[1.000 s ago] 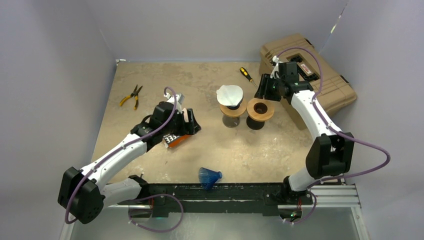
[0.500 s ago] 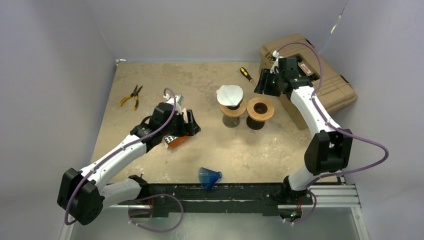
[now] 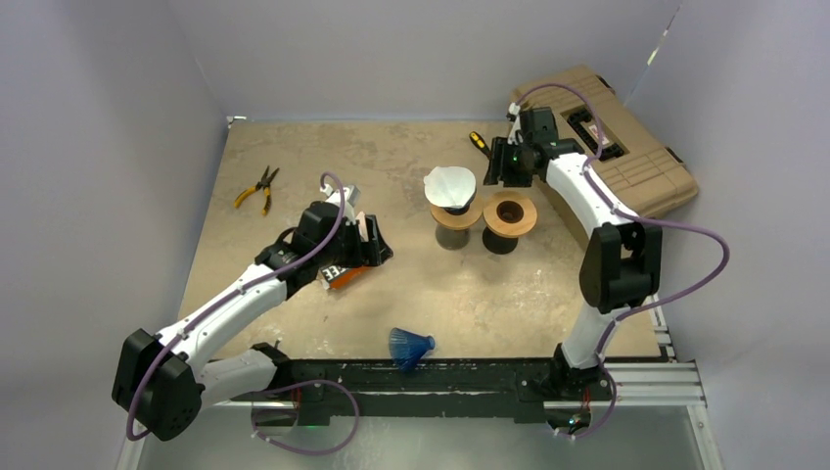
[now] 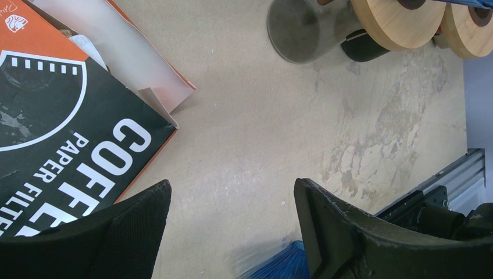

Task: Place the coffee filter in the dripper
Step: Move the coffee server to the center of the board.

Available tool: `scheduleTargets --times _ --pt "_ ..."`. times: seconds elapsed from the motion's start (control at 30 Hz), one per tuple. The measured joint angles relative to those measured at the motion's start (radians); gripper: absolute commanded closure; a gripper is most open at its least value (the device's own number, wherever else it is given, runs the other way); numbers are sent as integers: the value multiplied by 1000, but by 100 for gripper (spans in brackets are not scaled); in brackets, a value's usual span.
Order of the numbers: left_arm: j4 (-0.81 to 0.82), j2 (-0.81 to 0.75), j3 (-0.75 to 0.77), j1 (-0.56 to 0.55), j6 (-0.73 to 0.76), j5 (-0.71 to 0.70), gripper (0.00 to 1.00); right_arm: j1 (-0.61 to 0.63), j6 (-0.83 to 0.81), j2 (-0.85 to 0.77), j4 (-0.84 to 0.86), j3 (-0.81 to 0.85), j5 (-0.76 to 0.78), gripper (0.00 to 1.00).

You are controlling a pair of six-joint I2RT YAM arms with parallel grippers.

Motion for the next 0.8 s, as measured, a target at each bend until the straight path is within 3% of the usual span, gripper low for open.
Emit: scheduleTargets --times 0.33,0.8 --pt "6 0 -18 0 -4 0 24 48 -13 7 -27 -11 29 44" --pt "16 18 -18 0 -18 23 24 57 -13 -114 -35 -95 44 44"
